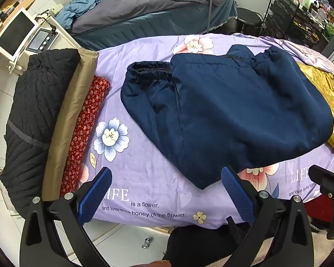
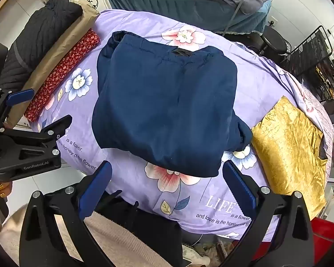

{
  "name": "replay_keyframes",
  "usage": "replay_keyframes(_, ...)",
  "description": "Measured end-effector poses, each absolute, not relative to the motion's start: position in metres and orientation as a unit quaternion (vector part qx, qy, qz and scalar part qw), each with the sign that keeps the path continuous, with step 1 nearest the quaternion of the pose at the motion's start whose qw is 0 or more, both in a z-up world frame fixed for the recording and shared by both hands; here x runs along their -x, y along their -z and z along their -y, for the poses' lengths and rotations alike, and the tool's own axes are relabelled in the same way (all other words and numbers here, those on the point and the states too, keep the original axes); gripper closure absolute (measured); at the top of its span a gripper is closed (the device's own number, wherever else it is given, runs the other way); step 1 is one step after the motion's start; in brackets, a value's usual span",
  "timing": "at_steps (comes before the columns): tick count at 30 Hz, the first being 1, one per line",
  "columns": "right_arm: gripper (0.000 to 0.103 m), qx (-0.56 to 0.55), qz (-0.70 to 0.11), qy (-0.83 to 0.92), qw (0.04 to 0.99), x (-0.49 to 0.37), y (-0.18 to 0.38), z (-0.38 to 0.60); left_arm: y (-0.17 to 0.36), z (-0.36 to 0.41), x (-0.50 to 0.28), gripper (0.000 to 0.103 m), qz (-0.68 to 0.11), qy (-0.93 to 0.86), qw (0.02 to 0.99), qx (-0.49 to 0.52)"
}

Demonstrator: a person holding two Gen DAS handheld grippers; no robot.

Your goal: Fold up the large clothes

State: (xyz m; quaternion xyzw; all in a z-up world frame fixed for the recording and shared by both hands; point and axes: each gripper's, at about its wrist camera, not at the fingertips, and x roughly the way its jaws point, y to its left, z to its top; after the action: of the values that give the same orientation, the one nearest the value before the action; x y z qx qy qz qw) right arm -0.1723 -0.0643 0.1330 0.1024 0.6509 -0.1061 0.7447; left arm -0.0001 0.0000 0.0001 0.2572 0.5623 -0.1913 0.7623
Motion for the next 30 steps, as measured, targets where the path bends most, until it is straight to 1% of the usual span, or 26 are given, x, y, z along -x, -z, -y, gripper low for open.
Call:
replay_keyframes(14,0.005,-0.100,-0.653,0.106,0.743,0.1754,-0.1288,0.0627,-0.0030,-0.0004,0.0030,0.007,-0.564,0.188,0.762,-0.257)
replay_keyframes(30,0.005,-0.104,-0.655,0.100,0.742,0.1776,-0.1278,0.0626,0.0056,-0.0014,-0.0010,0.007,-0.574,0.190,0.755,-0.253)
